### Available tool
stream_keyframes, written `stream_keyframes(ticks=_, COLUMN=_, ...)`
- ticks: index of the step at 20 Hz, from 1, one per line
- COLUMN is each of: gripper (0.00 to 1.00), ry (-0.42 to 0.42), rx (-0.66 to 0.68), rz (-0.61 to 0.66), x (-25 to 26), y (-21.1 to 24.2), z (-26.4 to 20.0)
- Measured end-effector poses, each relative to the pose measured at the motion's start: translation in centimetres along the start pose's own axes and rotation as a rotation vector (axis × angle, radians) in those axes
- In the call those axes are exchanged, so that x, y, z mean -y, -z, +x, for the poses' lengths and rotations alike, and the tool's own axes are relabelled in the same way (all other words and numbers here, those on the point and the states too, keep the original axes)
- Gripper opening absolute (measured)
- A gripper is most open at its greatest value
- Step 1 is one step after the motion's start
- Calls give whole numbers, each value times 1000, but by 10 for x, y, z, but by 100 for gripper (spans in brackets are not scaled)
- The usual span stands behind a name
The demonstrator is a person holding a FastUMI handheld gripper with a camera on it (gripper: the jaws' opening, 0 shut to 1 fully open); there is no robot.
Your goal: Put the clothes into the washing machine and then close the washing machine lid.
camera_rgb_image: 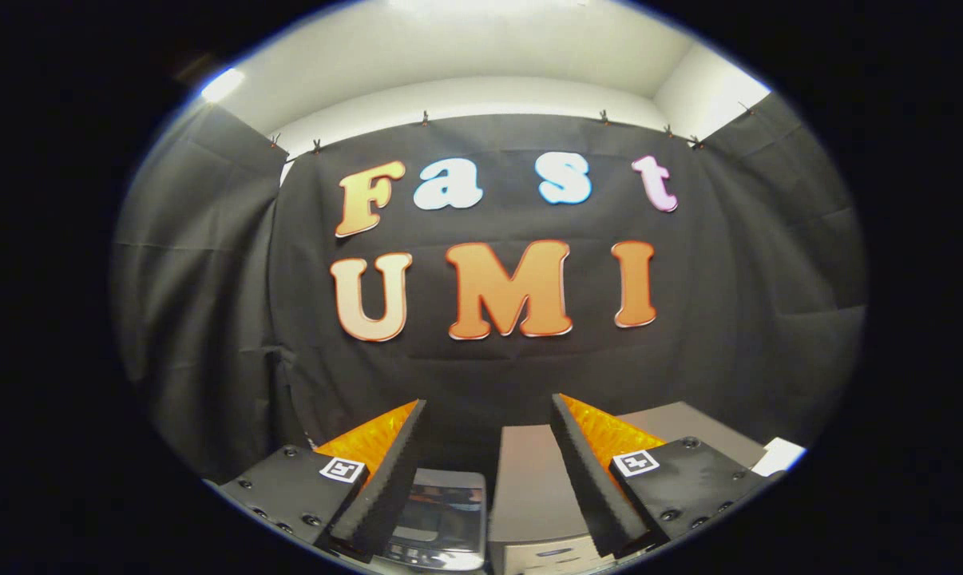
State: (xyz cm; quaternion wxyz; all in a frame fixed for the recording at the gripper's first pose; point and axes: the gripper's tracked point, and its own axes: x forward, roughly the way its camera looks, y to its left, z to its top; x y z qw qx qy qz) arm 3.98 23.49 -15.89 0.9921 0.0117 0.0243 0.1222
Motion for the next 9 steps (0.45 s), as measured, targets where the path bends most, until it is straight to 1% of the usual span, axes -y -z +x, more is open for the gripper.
stream_keyframes(ticks=1, gripper=98, ry=13, rx=8, rz=-5, x=14, y=-5, z=-11)
stream_keyframes(ticks=4, gripper=98, ry=17, rx=34, rz=22, x=47, y=-18, z=-44)
stream_keyframes(ticks=8, gripper=97, ry=21, rx=55, rz=37, x=88, y=-16, z=-78)
stream_keyframes(ticks=9, gripper=97, ry=16, rx=40, rz=30, x=94, y=-12, z=-84)
